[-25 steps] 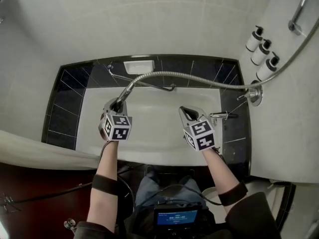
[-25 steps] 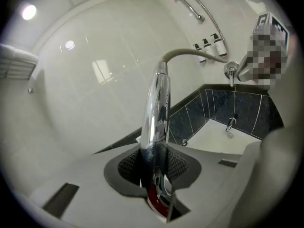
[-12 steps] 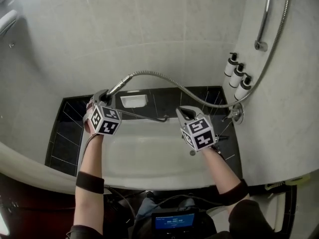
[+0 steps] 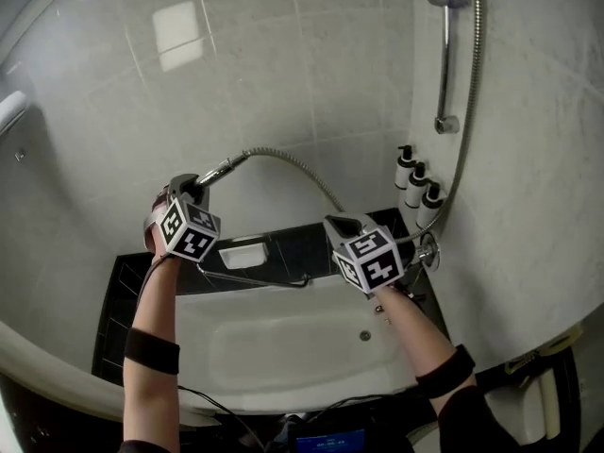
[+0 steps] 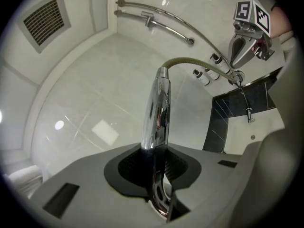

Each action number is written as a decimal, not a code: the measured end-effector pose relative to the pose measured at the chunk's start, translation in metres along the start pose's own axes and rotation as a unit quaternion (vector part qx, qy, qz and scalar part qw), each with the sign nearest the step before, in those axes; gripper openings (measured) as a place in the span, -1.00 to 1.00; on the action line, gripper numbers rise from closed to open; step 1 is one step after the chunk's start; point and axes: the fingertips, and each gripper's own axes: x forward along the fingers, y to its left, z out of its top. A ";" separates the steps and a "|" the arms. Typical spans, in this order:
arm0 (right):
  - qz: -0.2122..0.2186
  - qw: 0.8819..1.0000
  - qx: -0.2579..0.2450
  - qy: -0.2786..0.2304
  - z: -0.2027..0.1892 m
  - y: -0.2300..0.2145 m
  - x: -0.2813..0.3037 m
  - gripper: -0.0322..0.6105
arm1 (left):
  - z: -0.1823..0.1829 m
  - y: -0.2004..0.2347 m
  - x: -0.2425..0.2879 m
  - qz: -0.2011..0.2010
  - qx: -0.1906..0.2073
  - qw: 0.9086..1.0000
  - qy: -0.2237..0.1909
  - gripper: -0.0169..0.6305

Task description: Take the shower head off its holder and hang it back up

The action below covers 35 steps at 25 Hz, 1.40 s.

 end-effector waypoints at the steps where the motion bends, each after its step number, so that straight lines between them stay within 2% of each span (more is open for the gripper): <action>1: -0.004 1.000 -0.003 0.000 0.007 -0.007 -0.002 -0.83 | 0.009 0.005 0.002 0.000 0.006 1.000 -0.003 -0.68; 10: -0.044 0.999 -0.020 -0.018 0.065 -0.075 -0.025 -0.83 | 0.102 0.065 0.026 0.010 0.079 0.996 -0.028 -0.68; 16: -0.061 0.997 -0.037 -0.036 0.100 -0.099 -0.044 -0.83 | 0.183 0.109 0.025 0.023 0.139 0.989 -0.043 -0.68; 23: -0.086 0.993 -0.052 -0.060 0.146 -0.132 -0.067 -0.83 | 0.270 0.154 0.026 0.036 0.199 0.979 -0.038 -0.68; 29: -0.099 0.991 -0.056 -0.066 0.158 -0.152 -0.083 -0.83 | 0.331 0.169 0.021 0.040 0.240 0.969 -0.040 -0.68; 35: -0.114 0.989 -0.054 -0.072 0.166 -0.171 -0.099 -0.83 | 0.382 0.187 0.012 0.061 0.277 0.958 -0.040 -0.68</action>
